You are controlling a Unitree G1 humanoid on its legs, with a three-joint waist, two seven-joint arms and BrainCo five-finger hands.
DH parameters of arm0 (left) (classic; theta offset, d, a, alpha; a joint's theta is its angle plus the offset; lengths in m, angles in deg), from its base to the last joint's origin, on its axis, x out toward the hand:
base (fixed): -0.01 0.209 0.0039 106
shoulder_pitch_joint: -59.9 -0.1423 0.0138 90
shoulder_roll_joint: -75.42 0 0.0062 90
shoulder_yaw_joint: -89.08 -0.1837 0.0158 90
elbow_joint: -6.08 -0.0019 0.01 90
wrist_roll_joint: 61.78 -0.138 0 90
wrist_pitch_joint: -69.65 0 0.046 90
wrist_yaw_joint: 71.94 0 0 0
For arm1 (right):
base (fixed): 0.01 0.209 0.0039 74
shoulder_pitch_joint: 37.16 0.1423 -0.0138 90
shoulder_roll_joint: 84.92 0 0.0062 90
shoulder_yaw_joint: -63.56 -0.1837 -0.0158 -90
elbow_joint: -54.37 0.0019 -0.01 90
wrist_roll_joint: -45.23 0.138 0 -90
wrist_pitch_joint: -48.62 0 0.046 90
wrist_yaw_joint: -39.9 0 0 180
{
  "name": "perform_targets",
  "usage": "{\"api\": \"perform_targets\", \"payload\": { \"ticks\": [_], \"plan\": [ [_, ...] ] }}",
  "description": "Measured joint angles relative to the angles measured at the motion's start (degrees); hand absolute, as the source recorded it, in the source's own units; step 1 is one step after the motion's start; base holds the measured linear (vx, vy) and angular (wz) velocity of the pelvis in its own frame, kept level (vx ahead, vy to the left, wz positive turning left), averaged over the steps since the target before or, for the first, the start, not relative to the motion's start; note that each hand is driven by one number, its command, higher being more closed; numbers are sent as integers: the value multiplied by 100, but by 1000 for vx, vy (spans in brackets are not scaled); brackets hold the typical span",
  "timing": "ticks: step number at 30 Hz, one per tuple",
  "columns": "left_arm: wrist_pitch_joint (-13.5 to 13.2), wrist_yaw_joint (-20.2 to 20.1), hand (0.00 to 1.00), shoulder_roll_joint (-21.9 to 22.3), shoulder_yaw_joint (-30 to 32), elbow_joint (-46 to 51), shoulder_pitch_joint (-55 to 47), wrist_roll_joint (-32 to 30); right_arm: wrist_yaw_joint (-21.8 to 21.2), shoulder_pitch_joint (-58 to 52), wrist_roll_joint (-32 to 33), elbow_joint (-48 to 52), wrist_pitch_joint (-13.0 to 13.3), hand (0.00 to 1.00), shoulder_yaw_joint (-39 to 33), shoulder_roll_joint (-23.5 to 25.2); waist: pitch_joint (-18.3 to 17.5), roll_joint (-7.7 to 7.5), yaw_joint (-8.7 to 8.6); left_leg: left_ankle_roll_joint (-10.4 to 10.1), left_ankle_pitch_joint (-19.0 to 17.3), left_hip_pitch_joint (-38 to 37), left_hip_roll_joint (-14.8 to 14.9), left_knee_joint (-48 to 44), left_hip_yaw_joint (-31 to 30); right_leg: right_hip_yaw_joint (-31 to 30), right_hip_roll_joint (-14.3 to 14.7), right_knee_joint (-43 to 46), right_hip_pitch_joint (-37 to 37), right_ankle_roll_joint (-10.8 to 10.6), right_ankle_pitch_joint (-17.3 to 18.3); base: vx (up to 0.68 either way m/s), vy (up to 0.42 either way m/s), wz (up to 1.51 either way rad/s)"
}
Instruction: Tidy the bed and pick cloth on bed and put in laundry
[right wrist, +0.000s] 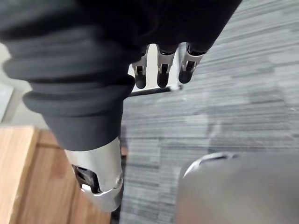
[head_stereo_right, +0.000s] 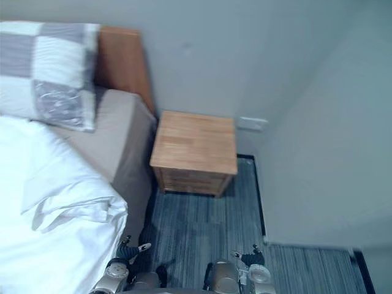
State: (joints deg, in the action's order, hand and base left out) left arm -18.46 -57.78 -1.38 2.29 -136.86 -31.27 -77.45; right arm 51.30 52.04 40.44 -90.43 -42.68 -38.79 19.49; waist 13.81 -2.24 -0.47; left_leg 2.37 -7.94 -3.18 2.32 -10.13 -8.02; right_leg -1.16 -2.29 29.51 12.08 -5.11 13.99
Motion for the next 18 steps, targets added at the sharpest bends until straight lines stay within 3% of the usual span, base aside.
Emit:
{"api": "perform_targets", "payload": {
  "ticks": [1,2,4,5,7,8,10,12,13,14,16,17,18],
  "plan": [
    [-4,-7,0,36,54,-51,10,0,-7,1,-15,0,-12,0,-18,-19,-9,-15,-6,-35,-21,92,-63,-147,-342,-744,107,-456,105,-35,-97,442,-248,249],
    [-5,-10,0,105,181,-63,14,18,-5,0,-16,-1,-27,0,-53,-43,-18,-28,-13,-215,-136,156,-82,-347,-666,-1348,153,-798,124,-63,-262,421,-302,253],
    [-15,-14,0,160,433,-50,5,26,12,-109,-26,12,-35,0,-74,-9,-61,-101,31,-571,-538,373,-164,-859,-1207,-1892,-26,-1348,-50,-149,-791,448,-432,279],
    [-10,-16,0,257,587,-73,50,28,12,-117,-20,11,-42,0,-126,-93,-40,49,53,-777,-830,448,-36,-1044,-1414,-1576,-2,-1142,-104,-298,-870,297,-456,288],
    [-24,-32,0,441,786,-40,-21,30,67,-186,-29,86,-49,0,-121,-234,-155,301,138,-884,-692,669,363,-1025,-1535,-590,93,-1085,-278,-1,-582,184,-472,244],
    [-55,-36,0,501,882,-42,-23,34,82,-204,-21,121,-48,0,-97,-196,-170,347,126,-911,-483,692,596,-854,-1407,-74,94,-1095,-459,110,-526,148,-493,231],
    [-58,-47,0,509,991,-33,-1,32,80,-186,-14,221,-43,0,-93,-43,-181,351,163,-1004,-126,845,894,-608,-688,750,42,-1164,-688,295,-447,75,-370,211],
    [-52,-47,0,497,1025,42,7,22,76,-157,1,296,-35,0,-92,59,-168,292,141,-944,-50,957,1119,-586,702,1289,-116,-1240,-844,360,-425,41,-217,163],
    [-41,-48,0,499,1030,60,0,16,77,-162,24,306,-39,0,-132,115,-179,263,132,-898,-73,896,1308,-675,2144,1696,-277,-1360,-1017,381,-439,34,-115,153],
    [-15,-48,0,502,1022,62,-4,-9,76,-158,41,305,-41,0,-162,130,-183,259,130,-827,-115,776,1451,-842,3156,1961,-404,-1420,-1115,381,-439,13,-66,150],
    [44,-130,0,499,890,40,-38,-94,76,-188,181,262,-39,0,-409,128,-241,362,124,-588,-8,558,1555,-987,4143,2382,-503,-1490,-1260,367,-439,-12,66,135],
    [45,-179,0,442,835,3,-27,-106,76,-173,256,185,-45,0,-579,133,-255,376,139,-698,32,516,1423,-803,4106,2428,-562,-1538,-1320,324,-445,-22,164,124],
    [36,-205,0,405,826,19,-38,-104,76,-179,319,151,-56,0,-636,180,-270,310,162,-651,81,541,1291,-689,3984,2464,-578,-1636,-1384,225,-507,-24,184,86]
  ]
}}
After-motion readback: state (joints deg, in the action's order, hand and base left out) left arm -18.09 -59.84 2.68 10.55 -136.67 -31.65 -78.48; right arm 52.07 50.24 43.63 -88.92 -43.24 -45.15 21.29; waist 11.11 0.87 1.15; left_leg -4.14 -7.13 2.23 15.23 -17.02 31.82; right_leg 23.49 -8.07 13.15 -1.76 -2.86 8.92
